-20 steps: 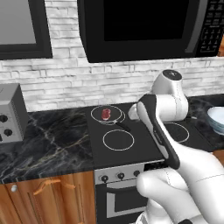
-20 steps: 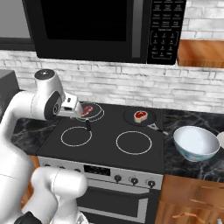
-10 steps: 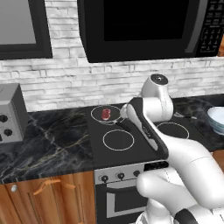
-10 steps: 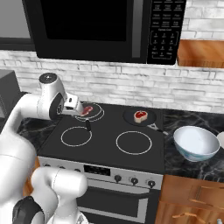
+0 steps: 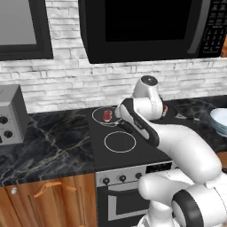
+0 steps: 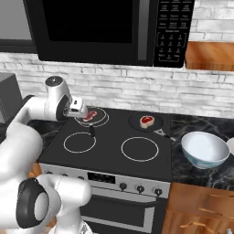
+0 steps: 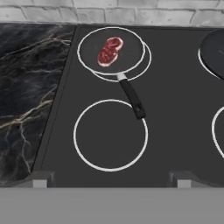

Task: Place one of the steaks on the plate and the other in the bowl. Then place the bowl in the fridge.

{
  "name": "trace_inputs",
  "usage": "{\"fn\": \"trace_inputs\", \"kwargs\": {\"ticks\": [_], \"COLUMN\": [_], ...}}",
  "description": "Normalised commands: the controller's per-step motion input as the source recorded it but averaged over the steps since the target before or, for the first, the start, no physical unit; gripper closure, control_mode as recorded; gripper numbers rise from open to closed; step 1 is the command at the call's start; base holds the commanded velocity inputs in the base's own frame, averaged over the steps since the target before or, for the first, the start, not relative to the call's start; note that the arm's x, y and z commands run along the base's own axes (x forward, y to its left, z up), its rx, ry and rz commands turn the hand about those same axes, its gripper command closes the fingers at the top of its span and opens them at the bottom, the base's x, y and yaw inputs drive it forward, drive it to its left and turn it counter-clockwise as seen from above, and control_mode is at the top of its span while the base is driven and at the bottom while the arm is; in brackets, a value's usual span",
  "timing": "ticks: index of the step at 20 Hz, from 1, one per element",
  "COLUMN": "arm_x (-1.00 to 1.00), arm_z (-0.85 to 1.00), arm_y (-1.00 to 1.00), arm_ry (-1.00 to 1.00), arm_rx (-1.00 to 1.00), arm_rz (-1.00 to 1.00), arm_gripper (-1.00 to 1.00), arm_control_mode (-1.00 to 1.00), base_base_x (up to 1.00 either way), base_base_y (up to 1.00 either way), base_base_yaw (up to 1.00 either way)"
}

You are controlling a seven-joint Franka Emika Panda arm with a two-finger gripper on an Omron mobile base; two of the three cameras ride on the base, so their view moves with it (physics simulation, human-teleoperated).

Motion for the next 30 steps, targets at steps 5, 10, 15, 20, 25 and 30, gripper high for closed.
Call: {"fn": "trace_inputs", "kwargs": {"ticks": [5,10,15,20,25,30], "arm_x": [0.43,0.46,0.43,0.5,0.5,0.46], "arm_z": [-0.38,-0.24,-0.24,-0.24,-0.2,-0.1], "arm_y": [0.07,0.0,0.03,0.14,0.16,0.0], "arm_ry": [0.0,0.0,0.0,0.0,0.0,0.0], "arm_rx": [-0.01,0.0,0.0,0.0,0.0,0.0], "arm_rz": [0.0,0.0,-0.01,-0.04,-0.04,0.0], "arm_gripper": [-1.0,-1.0,-1.0,-1.0,-1.0,-1.0], "arm_control_mode": [-1.0,-1.0,-1.0,-1.0,-1.0,-1.0], "base_base_x": [0.0,0.0,0.0,0.0,0.0,0.0], "base_base_y": [0.0,0.0,0.0,0.0,0.0,0.0], "base_base_yaw": [0.0,0.0,0.0,0.0,0.0,0.0]}}
